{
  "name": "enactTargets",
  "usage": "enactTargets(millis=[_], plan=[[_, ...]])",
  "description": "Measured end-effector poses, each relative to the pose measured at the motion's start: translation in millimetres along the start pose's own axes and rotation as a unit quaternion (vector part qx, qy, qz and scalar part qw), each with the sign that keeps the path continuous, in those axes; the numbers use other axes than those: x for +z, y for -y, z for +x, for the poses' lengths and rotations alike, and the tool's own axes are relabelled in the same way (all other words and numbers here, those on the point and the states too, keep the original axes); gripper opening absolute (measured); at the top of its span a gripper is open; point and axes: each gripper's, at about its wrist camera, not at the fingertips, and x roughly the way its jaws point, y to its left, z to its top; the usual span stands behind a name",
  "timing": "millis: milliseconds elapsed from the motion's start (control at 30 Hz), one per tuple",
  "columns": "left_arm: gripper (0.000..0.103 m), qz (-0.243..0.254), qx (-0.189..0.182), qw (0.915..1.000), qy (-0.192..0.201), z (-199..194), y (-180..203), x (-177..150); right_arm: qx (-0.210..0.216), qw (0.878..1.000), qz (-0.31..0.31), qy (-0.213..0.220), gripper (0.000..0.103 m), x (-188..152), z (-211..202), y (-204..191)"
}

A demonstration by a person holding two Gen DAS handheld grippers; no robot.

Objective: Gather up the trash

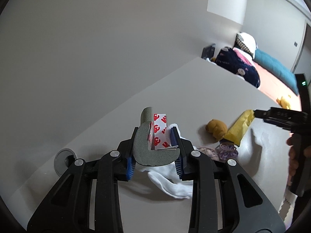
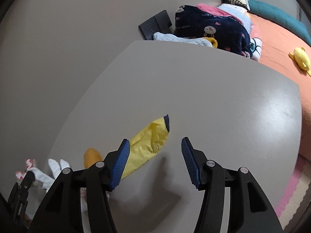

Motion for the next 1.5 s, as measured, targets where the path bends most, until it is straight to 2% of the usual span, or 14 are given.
enactTargets(millis=[233,333,367,467,800,967,1067,1333,1467,1500], plan=[[0.032,-0.011,-0.021,0.9997,0.006,-6,-9,3,-0.007,1.000,0.001,-0.014,0.050,2,21,-3],[0.032,-0.008,-0.018,0.9998,0.010,-10,-9,5,-0.005,1.000,-0.008,-0.020,0.019,3,26,-7],[0.033,-0.011,-0.019,0.9997,0.009,-12,-9,5,-0.003,1.000,-0.010,-0.023,0.012,3,28,-7],[0.033,-0.011,-0.015,0.9998,0.010,-14,-9,5,-0.001,1.000,-0.011,-0.020,0.007,3,27,-8],[0.035,-0.009,-0.001,0.9999,0.006,-23,0,8,0.002,1.000,-0.022,0.000,0.007,4,4,-7],[0.036,0.001,-0.005,0.9996,0.029,-39,5,9,0.002,1.000,-0.025,0.010,0.007,3,-8,-7],[0.011,0.013,-0.020,0.9992,0.031,-45,9,9,0.004,1.000,-0.023,0.014,0.007,2,-15,-5],[0.011,-0.001,-0.003,0.9997,0.024,-45,0,1,0.003,0.999,-0.028,0.021,0.007,-5,-29,-3],[0.012,-0.010,0.008,0.9999,-0.007,-35,-14,-11,0.002,1.000,-0.024,0.020,0.007,-8,-29,0],[0.015,-0.013,0.008,0.9997,-0.017,-32,-18,-14,0.002,1.000,-0.022,0.020,0.007,-9,-29,1]])
